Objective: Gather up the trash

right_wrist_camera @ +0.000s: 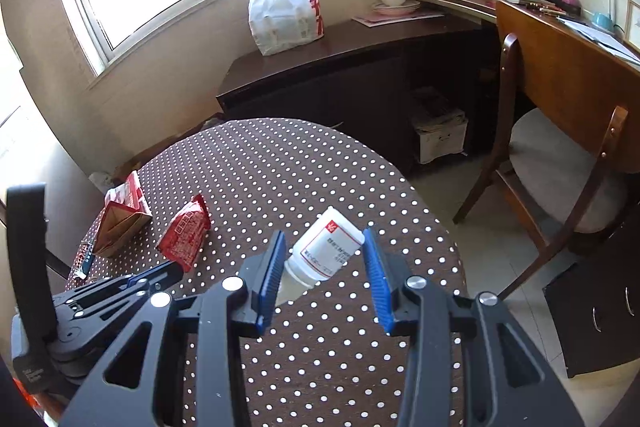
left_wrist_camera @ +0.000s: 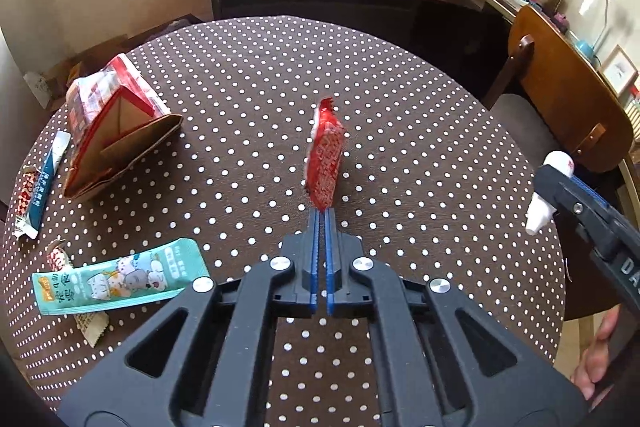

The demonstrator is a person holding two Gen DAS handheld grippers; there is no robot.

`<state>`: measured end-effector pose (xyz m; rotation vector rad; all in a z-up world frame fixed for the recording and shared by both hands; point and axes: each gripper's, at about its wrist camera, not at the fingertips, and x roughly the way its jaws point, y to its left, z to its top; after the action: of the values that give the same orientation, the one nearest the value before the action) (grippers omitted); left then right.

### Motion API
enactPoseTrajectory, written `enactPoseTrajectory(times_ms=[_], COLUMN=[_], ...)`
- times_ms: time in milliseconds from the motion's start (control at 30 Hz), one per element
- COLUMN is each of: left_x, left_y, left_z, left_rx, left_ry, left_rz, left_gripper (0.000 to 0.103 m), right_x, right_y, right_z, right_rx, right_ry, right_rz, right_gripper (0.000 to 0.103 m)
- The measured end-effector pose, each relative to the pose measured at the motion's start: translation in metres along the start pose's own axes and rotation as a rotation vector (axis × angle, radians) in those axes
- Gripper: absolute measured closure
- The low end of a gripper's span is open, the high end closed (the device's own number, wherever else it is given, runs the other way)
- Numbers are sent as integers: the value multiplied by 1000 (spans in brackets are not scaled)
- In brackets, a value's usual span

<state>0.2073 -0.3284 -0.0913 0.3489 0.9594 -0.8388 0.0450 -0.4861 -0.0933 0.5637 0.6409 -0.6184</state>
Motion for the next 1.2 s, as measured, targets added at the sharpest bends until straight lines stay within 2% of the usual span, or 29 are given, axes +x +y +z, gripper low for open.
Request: enactPoseTrajectory(times_ms=[200, 333, 400, 433, 467, 533, 600, 700, 733, 767, 800, 833, 1000, 1067, 1100, 1133, 1200], left_x=[-22, -31, -29, -25, -22, -17, -7, 8, 14, 19, 23, 22, 18, 10, 6, 1, -10], left_y=[-1, 1, 6, 8, 11, 10, 9, 12, 15, 17, 19, 19, 41, 45, 45, 48, 53], left_z=[-9, -11, -7, -3, 0, 3, 7, 15, 17, 18, 18, 18, 15, 11, 9, 7, 2], left_rx=[16, 28, 5, -14, -28, -25, -12, -39, -62, -75, -80, -81, -186, -190, -184, -183, -198], left_ry=[-51, -84, -80, -68, -73, -81, -58, -37, -30, -22, -11, -32, -34, -50, -60, -71, -87], left_rz=[-8, 27, 18, -3, -14, 7, 23, 24, 45, 66, 64, 64, -45, -37, -25, -19, -34], left_gripper=[101, 98, 75, 36, 27, 27, 27, 28, 29, 36, 60, 71, 78, 81, 92, 95, 96], right_x=[-3, -4, -4, -4, -4, -3, -1, 5, 7, 9, 11, 12, 14, 14, 13, 13, 11], right_y=[-1, 2, 4, 5, 5, 5, 5, 3, 2, 2, 2, 2, 4, 7, 10, 12, 20], right_z=[1, -2, -3, -3, -3, -2, -1, 1, 2, 2, 2, 2, 3, 3, 3, 3, 2], right_rx=[-3, -7, -13, -14, -14, -15, -19, -10, -6, -6, -9, -11, -11, -19, -22, -25, -41], right_ry=[-8, -4, 0, 1, 1, 0, -3, 3, 8, 11, 14, 16, 17, 15, 15, 15, 10], right_rz=[9, 22, 27, 27, 28, 29, 20, 3, 4, 4, 0, -3, 2, 4, 8, 12, 23], right_gripper=[64, 64, 64, 64, 64, 64, 64, 64, 64, 64, 64, 64, 64, 64, 64, 64, 64])
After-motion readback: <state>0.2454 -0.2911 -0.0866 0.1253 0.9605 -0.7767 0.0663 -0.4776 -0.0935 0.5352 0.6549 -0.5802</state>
